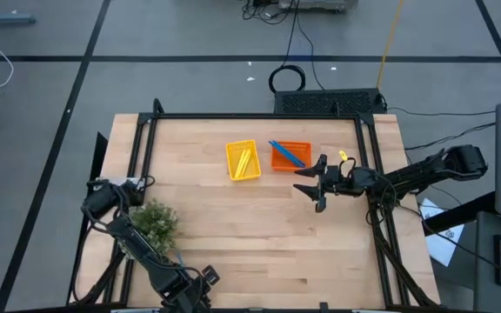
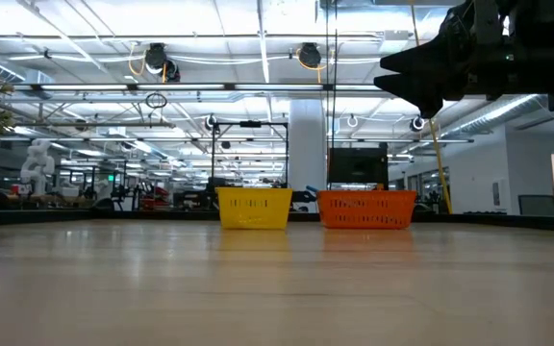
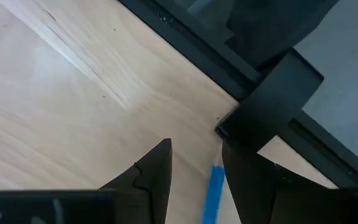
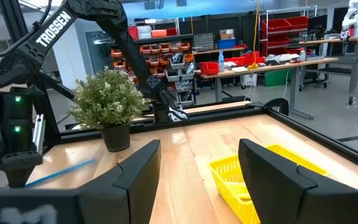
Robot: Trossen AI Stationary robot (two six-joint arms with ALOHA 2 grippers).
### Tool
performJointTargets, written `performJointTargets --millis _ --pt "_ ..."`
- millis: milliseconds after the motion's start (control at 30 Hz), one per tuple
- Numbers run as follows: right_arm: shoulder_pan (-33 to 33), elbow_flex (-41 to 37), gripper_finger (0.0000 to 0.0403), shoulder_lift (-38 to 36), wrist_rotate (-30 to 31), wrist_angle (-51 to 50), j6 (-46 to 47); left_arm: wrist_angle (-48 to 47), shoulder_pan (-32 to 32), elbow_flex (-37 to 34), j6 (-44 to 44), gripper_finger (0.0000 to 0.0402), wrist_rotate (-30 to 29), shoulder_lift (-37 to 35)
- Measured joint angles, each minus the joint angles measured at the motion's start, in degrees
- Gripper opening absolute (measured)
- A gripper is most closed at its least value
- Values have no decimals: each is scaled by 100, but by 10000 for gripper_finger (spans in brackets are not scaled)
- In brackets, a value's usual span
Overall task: Sort pens & pencils
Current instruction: Put the blue pencil into the orange basket
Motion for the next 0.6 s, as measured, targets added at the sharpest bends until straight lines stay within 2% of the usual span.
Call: performJointTargets --millis 467,600 --pt "0 0 206 -1 0 -2 1 -26 -55 -4 14 147 -147 -2" --pt "0 0 206 0 0 -4 2 -340 -22 -6 60 147 -121 -6"
